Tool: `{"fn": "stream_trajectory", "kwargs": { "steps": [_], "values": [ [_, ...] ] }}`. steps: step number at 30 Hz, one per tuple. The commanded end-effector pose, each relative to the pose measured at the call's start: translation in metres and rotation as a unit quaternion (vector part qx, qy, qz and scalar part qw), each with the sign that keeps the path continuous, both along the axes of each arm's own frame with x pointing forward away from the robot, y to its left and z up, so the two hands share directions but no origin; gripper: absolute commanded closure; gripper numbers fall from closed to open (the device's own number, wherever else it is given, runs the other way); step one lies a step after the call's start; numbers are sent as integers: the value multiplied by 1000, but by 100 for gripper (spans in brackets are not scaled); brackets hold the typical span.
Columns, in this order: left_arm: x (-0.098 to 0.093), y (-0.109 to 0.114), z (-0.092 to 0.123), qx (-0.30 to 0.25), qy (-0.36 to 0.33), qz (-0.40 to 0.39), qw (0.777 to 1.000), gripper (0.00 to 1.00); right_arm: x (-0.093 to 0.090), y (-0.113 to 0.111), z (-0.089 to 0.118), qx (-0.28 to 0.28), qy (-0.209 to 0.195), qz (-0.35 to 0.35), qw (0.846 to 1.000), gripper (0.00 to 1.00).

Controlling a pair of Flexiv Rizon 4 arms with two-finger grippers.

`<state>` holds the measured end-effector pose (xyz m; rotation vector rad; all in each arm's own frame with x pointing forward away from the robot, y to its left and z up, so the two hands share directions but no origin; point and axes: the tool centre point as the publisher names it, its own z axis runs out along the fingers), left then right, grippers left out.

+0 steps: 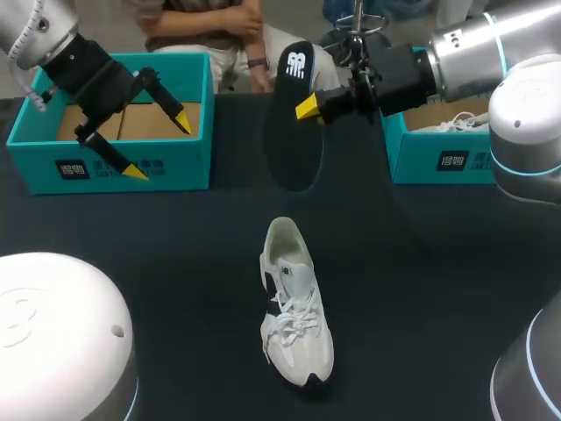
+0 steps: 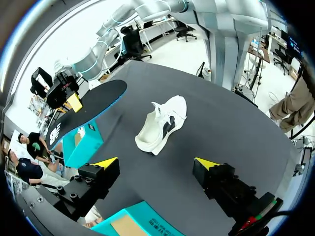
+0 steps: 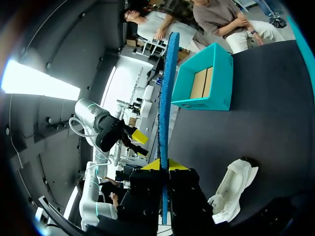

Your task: Take the shoe out of the shoebox, open the shoe tongue, remove and reinsert the insole, then place the shoe into the shoebox

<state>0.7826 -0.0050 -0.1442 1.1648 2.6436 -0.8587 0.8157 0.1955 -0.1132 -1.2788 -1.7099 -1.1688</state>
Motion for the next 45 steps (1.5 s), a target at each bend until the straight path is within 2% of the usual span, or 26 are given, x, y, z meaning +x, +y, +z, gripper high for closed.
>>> {"fn": "stream_trajectory", "kwargs": {
  "steps": [1,6,10,20,33,45],
  "values": [
    [0,-11,1,71,28,52,996,0,-1,0,0,-2,0,-1,1000,100],
    [8,1,-19,106,73,91,988,0,-1,0,0,-2,0,-1,1000,100],
    [14,12,-37,109,105,109,982,0,-1,0,0,-2,0,-1,1000,100],
    [15,42,-56,107,140,141,974,0,-1,0,0,-2,0,-1,1000,100],
    [7,69,-58,131,140,150,970,0,-1,0,0,-2,0,-1,1000,100],
    [5,68,-60,144,139,146,969,0,-1,0,0,-2,0,-1,1000,100]
  ]
}}
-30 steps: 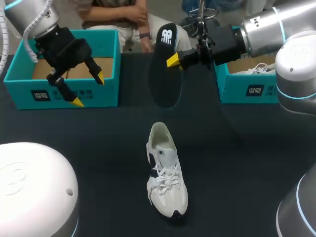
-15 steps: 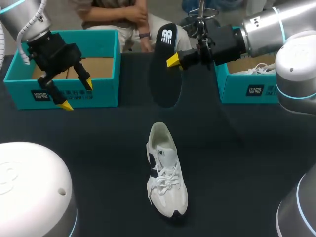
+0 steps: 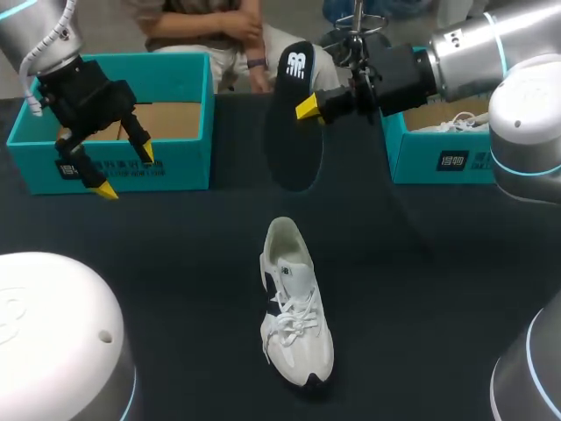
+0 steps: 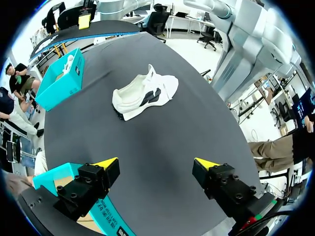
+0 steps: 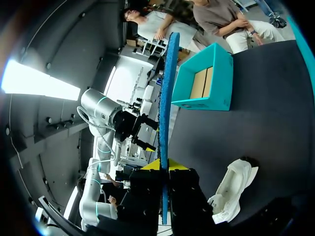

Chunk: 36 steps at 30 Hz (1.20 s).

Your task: Take the shoe out of the shoebox, open the shoe tongue, remove and reinsert the insole, then place the shoe into the shoebox

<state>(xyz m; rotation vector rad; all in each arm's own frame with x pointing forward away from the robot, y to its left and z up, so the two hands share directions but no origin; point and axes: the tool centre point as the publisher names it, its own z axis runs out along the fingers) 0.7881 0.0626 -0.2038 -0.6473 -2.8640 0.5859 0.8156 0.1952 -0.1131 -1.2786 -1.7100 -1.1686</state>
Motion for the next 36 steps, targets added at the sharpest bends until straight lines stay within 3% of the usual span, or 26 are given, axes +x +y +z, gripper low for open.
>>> {"fn": "stream_trajectory", "kwargs": {
  "steps": [1,11,15,17,18,26,36],
  "values": [
    [-1,0,0,1,-1,0,1000,0,-1,1,0,-2,0,-1,1000,100],
    [-1,0,0,1,-1,0,1000,0,1,-2,0,1,-7,-4,1000,100],
    [-1,0,0,1,-1,0,1000,0,11,-6,-9,-52,2,-11,999,100],
    [-1,0,0,1,-1,0,1000,0,15,-7,-12,-51,-23,-16,998,100],
    [-1,0,0,1,-1,0,1000,0,17,-8,-17,-73,-13,-20,997,100],
    [-1,0,0,1,-1,0,1000,0,26,-17,-42,-105,-59,-51,991,100],
    [-1,0,0,1,-1,0,1000,0,23,-22,-66,-111,-101,-112,982,100]
  ]
}}
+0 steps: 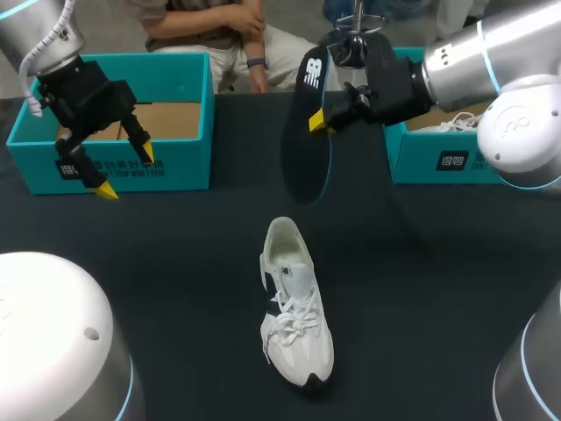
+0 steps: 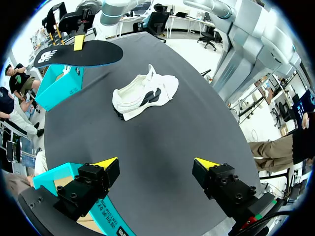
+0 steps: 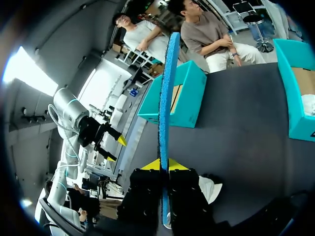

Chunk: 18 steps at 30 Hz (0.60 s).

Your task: Take the shoe out of the shoebox, open the shoe tongue, remove and reinsert the insole, then place the shoe into the shoebox

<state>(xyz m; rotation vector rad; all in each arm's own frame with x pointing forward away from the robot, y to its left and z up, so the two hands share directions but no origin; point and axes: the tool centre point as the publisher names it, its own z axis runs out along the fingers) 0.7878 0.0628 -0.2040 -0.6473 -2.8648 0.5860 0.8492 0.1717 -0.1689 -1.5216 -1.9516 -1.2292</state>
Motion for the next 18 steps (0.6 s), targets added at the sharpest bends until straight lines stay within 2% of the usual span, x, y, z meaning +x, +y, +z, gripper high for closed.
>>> {"fn": "stream_trajectory", "kwargs": {
  "steps": [1,13,18],
  "values": [
    [0,0,0,1,0,0,1000,0,-12,2,-13,7,-20,-33,999,100],
    [0,0,0,1,0,0,1000,0,-15,-3,-46,44,-27,-65,997,100],
    [0,0,0,1,0,0,1000,0,-12,0,-54,50,-1,-68,996,100]
  ]
}}
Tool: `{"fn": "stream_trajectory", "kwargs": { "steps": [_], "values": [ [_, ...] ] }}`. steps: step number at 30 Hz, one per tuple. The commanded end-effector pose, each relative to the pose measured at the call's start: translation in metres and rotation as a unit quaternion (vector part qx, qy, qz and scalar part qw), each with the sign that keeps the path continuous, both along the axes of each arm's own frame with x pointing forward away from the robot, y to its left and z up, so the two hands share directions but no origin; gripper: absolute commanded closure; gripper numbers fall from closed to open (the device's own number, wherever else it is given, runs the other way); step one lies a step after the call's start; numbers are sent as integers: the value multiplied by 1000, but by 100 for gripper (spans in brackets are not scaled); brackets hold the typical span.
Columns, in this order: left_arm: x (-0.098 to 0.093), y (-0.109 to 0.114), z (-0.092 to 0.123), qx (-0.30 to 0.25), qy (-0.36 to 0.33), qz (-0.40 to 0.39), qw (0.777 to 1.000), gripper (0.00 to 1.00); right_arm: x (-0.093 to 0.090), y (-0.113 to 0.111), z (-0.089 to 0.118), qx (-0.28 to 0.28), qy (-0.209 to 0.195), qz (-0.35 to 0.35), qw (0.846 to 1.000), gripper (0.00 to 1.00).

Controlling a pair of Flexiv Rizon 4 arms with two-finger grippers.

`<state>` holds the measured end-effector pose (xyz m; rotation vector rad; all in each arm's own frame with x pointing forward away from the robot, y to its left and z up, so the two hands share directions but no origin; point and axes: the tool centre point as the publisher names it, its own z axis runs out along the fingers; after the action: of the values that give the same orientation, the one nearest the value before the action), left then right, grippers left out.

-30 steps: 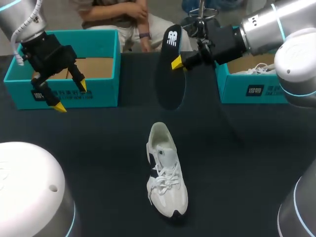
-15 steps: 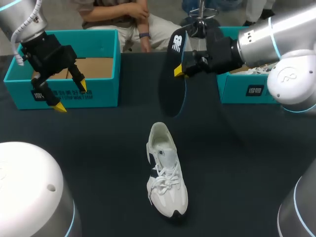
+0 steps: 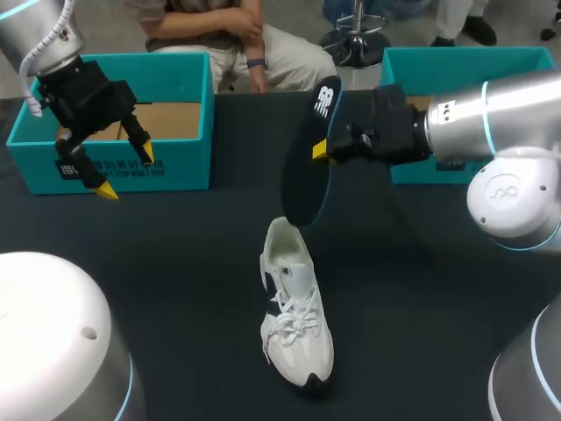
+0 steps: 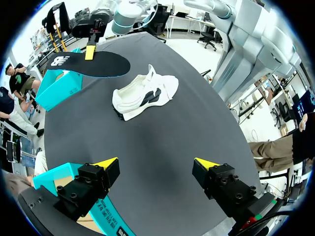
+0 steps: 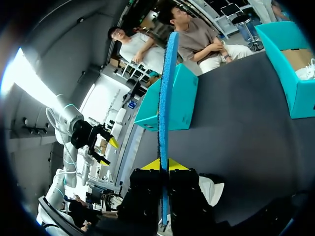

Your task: Take the shoe out of the shoebox, open the shoe tongue, remove and reinsert the insole, then place the shoe into the shoebox

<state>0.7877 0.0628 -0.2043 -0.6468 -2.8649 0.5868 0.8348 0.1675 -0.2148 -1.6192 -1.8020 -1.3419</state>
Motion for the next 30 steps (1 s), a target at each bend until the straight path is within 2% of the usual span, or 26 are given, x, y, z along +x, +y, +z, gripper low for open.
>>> {"fn": "stream_trajectory", "kwargs": {
  "steps": [1,26,30],
  "values": [
    [0,0,0,1,0,0,1000,0,3,4,-8,7,-3,-7,1000,100],
    [0,0,0,1,0,0,1000,0,3,4,-8,7,-3,-7,1000,100],
    [0,0,0,1,0,0,1000,0,-1,5,-12,16,-27,-18,999,100]
  ]
}}
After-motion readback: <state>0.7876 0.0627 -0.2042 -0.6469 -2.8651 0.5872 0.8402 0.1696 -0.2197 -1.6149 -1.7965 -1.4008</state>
